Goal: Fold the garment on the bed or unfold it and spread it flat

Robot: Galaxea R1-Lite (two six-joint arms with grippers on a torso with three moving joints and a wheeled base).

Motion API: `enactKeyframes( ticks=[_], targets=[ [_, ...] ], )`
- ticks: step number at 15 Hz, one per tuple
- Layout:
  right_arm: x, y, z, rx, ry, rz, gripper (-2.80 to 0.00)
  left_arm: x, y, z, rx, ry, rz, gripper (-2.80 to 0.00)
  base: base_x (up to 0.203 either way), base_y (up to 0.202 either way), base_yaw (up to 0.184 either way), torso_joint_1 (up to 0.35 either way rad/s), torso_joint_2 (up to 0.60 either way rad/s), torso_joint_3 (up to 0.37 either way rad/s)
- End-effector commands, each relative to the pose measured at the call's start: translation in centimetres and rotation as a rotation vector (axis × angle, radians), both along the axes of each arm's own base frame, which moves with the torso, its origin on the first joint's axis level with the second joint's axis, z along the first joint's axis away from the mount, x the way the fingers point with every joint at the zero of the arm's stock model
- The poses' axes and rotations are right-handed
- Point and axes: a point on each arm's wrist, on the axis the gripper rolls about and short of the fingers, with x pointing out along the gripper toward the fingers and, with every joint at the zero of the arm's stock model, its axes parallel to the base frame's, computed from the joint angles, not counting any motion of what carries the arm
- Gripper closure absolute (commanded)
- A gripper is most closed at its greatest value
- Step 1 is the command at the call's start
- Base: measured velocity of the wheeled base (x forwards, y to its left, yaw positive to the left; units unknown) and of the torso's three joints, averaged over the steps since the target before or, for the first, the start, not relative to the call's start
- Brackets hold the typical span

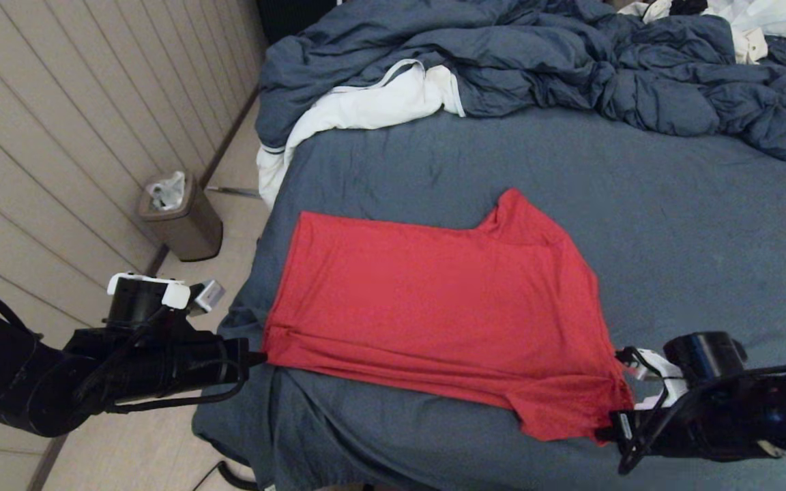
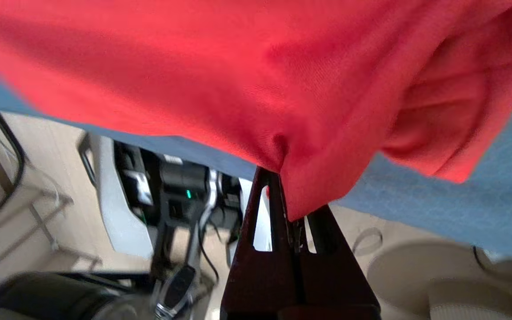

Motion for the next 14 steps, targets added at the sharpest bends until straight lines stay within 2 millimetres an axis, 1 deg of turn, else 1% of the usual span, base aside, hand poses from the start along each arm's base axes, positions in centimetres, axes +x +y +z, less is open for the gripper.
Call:
enactKeyframes(
  ticks=[1,3,4,5,7,9,10,11,12,13,14],
  targets=[
    [-0.3,0.3,2.1,0.012,-0.083,-0.01,0.0,0.1,0.0,0.3,-0.004,-0.009,-0.001,0.0,0.0,0.0,0.0,0.0,0.0,0.0],
    [-0.7,0.6,5.1,0.038,-0.192,-0.037,0.0,0.1,0.0,0.3,-0.004,-0.009,-0.001,0.0,0.0,0.0,0.0,0.0,0.0,0.0],
    [-0.5,0.7,7.2,0.062,-0.265,-0.065,0.0,0.5,-0.2,0.9,-0.008,-0.032,-0.002,0.0,0.0,0.0,0.0,0.0,0.0,0.0],
    [0.0,0.7,8.9,0.083,-0.312,-0.086,0.0,0.6,-0.2,1.1,-0.008,-0.034,-0.002,0.0,0.0,0.0,0.0,0.0,0.0,0.0],
    [1.2,0.7,10.7,0.135,-0.341,-0.141,0.0,1.1,-0.3,2.1,-0.016,-0.059,0.0,0.0,0.0,0.0,0.0,0.0,0.0,0.0],
    [1.4,0.6,10.8,0.145,-0.336,-0.155,0.0,1.1,-0.3,2.1,-0.016,-0.059,0.0,0.0,0.0,0.0,0.0,0.0,0.0,0.0],
    [2.3,0.6,10.9,0.163,-0.334,-0.185,0.0,1.3,-0.3,2.7,-0.019,-0.07,0.0,0.0,0.0,0.0,0.0,0.0,0.0,0.0],
    [3.5,0.5,11.1,0.181,-0.336,-0.214,0.0,1.3,-0.3,2.8,-0.019,-0.07,0.0,0.0,0.0,0.0,0.0,0.0,0.0,0.0],
    [4.1,0.4,10.8,0.175,-0.329,-0.238,0.0,1.2,-0.3,2.9,-0.019,-0.073,0.0,0.0,0.0,0.0,0.0,0.0,0.0,0.0],
    [4.8,0.3,9.8,0.143,-0.305,-0.266,0.0,1.1,-0.3,2.9,-0.019,-0.073,0.0,0.0,0.0,0.0,0.0,0.0,0.0,0.0],
    [5.1,0.3,9.6,0.122,-0.306,-0.282,0.0,1.1,-0.3,2.9,-0.019,-0.073,0.0,0.0,0.0,0.0,0.0,0.0,0.0,0.0]
  ],
)
